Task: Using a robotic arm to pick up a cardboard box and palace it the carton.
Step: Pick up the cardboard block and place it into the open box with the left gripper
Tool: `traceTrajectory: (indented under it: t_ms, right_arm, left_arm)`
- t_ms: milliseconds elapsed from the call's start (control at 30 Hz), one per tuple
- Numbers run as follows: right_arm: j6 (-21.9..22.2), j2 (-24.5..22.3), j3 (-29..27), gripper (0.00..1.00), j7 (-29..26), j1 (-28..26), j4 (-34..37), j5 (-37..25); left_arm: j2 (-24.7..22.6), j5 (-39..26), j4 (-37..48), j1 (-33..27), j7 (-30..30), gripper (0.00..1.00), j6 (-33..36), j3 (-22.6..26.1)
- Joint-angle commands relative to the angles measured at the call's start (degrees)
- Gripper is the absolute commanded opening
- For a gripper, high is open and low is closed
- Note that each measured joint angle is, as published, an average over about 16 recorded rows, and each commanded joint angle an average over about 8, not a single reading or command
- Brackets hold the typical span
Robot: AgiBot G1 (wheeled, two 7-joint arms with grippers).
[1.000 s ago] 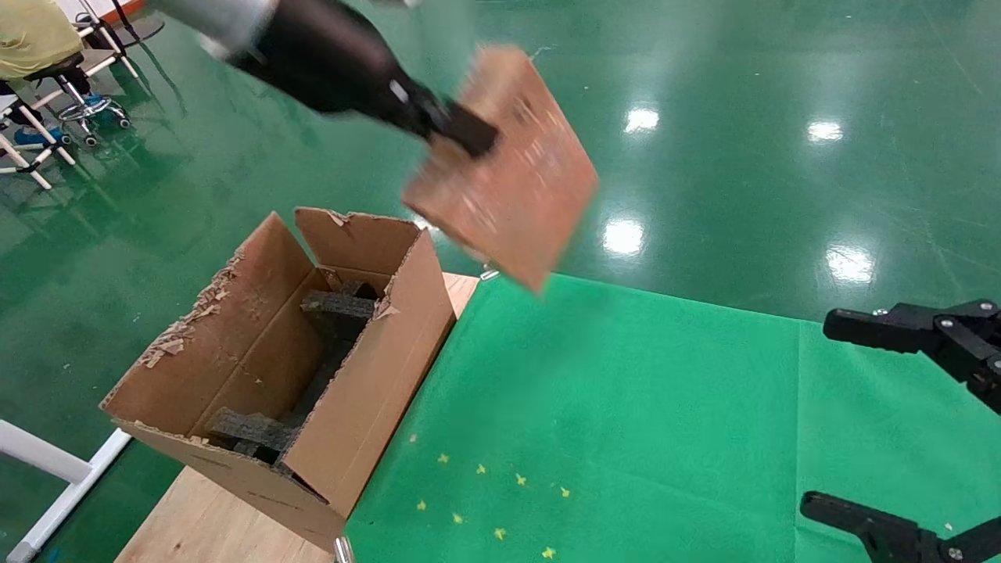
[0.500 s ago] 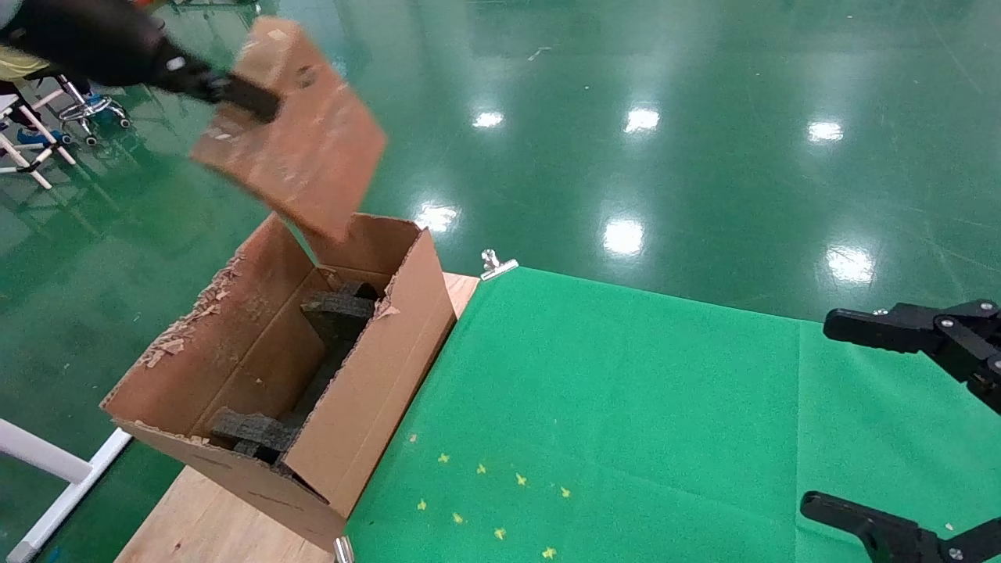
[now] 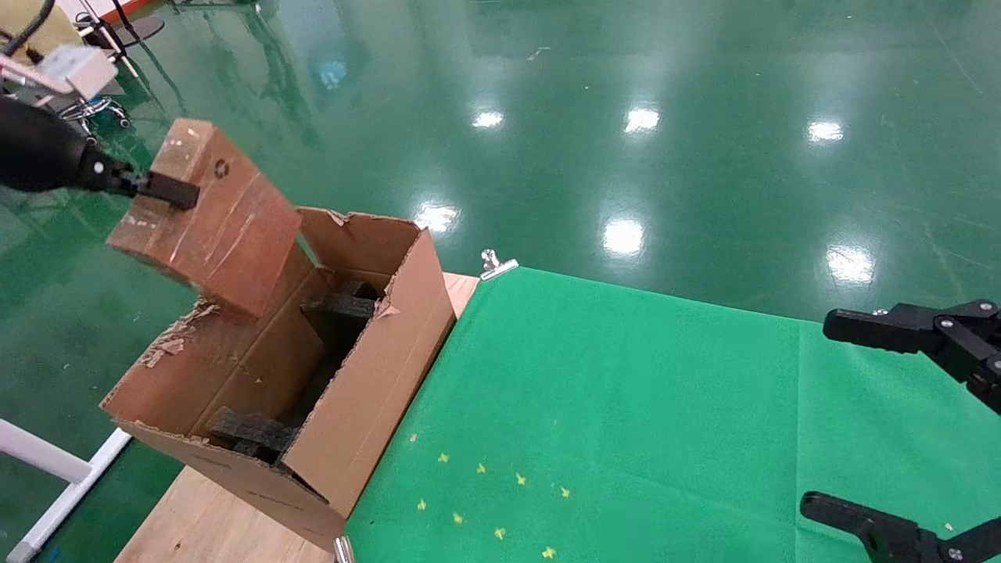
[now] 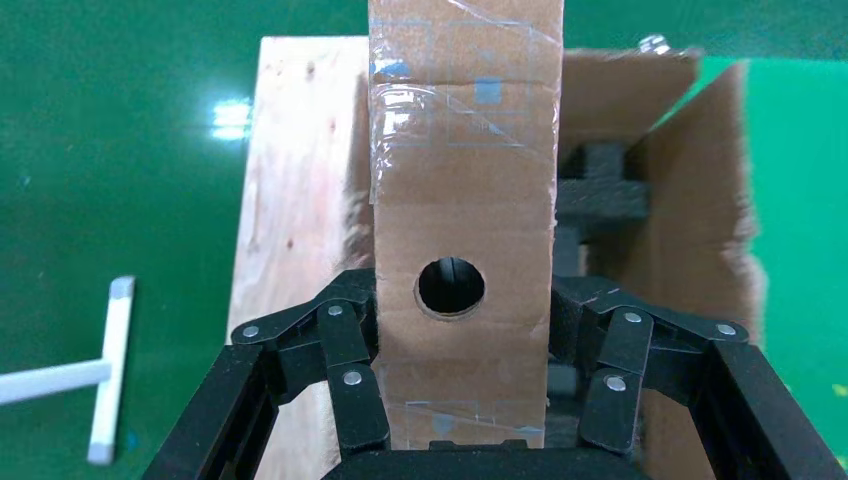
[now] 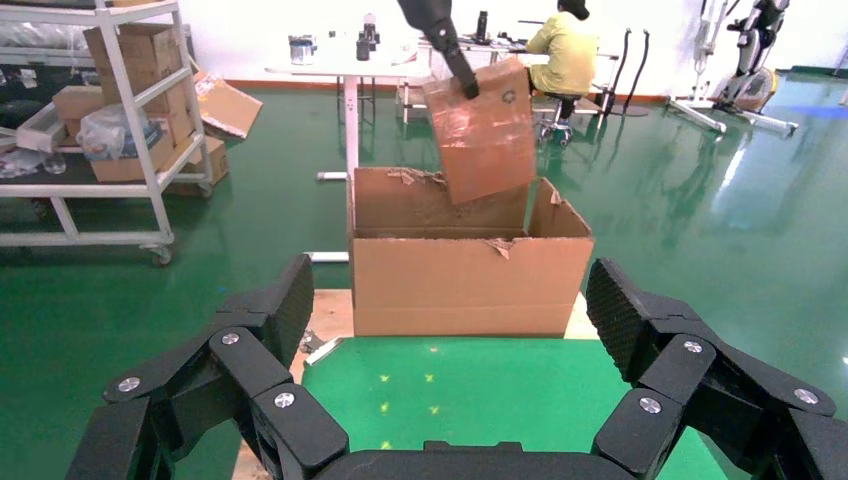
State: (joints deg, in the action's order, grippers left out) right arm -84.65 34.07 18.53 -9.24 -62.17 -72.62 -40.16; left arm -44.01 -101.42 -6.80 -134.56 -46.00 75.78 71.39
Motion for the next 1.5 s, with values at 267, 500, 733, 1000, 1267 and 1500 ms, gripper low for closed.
traceTrajectory:
  t_ms: [267,500,733,1000,1267,1500]
  right_arm:
    - [0.0,0.0,0.0,1.0,0.0,0.0,0.0,0.0]
    - [0.0,0.0,0.0,1.0,0.0,0.0,0.0,0.0]
    - [0.0,0.0,0.0,1.0,0.0,0.0,0.0,0.0]
    - [0.0,0.0,0.0,1.0,0.0,0.0,0.0,0.0]
    - [0.0,0.0,0.0,1.0,0.0,0.0,0.0,0.0]
    - [0.0,0.0,0.1,1.0,0.0,0.0,0.0,0.0]
  left_arm:
    - [0.7,0.6,3.8,4.1,2.9,0.0,-6.3,-0.5]
    - [0.2,2.7,4.6,5.3,4.3,0.0,-5.4,-1.8]
    - [-0.3,3.0,5.3,6.6,5.7,0.0,-3.3,-1.9]
    - [-0.1,1.3,6.3,8.8,6.7,0.0,-1.9,-0.8]
    - [0.0,1.3,6.9,11.9,7.1,0.0,-4.1,-0.8]
    - [0.1,2.6,7.4,14.9,6.7,0.0,-6.2,-1.7]
